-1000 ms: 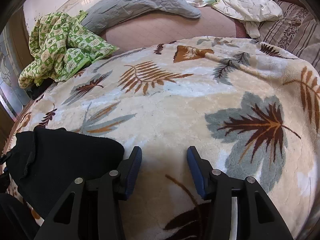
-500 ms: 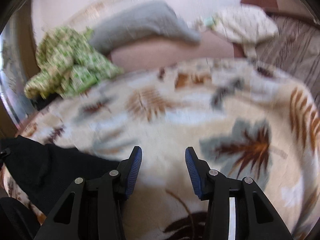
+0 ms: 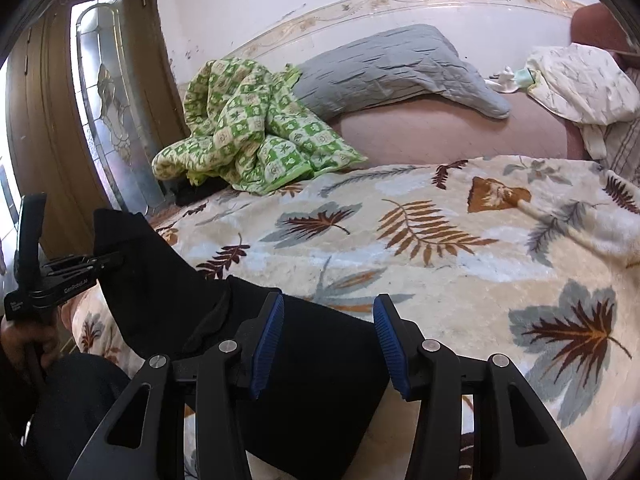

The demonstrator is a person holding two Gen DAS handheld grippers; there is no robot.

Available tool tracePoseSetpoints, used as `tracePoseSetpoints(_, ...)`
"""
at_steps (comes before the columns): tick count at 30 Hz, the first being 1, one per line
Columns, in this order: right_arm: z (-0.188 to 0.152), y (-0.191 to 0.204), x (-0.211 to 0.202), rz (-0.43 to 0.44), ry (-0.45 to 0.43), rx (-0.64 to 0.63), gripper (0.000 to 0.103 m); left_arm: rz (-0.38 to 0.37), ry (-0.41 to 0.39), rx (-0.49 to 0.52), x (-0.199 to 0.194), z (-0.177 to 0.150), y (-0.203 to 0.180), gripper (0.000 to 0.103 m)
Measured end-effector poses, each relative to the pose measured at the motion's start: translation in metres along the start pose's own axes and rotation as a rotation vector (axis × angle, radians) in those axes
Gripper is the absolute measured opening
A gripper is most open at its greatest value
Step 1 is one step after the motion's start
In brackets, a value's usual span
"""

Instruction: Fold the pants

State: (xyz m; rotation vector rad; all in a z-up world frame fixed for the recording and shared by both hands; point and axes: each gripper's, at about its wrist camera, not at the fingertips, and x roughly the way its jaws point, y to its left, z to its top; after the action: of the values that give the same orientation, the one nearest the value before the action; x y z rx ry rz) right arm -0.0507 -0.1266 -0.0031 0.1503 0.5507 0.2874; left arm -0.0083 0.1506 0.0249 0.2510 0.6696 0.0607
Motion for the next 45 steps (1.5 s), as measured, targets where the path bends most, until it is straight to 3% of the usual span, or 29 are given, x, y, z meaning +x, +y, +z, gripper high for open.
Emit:
tracePoseSetpoints(19,-0.007,0.000,-0.005,-0.030,0.002,-0.007,0.048,-0.003,0.001,-0.016,0.001,0.000,0.001,0.010)
tracePoseSetpoints(25,-0.004,-0.006,-0.010,-0.045,-0.017,0.009,0.048,-0.118,-0.088,-0.090,-0.008,-0.014,0.022,0.010)
tracePoseSetpoints(28,-0.002,-0.008,-0.011,-0.040,-0.026,0.020,0.048,-0.123,-0.143,-0.018,-0.018,-0.020,0.012,0.010)
tracePoseSetpoints(34,0.001,-0.010,-0.015,-0.004,-0.029,0.039,0.047,-0.154,-0.286,0.221,-0.057,-0.018,-0.032,0.010)
tracePoseSetpoints(37,0.003,-0.018,-0.019,0.030,-0.035,0.090,0.046,-0.193,-0.301,0.301,-0.071,-0.012,-0.050,0.010)
tracePoseSetpoints(41,0.007,-0.038,-0.028,0.014,-0.053,0.177,0.045,-0.256,-0.296,0.404,-0.086,-0.004,-0.082,0.010)
tracePoseSetpoints(45,0.007,-0.051,-0.034,-0.025,-0.047,0.228,0.043,-0.214,-0.252,0.575,-0.091,-0.012,-0.133,0.010)
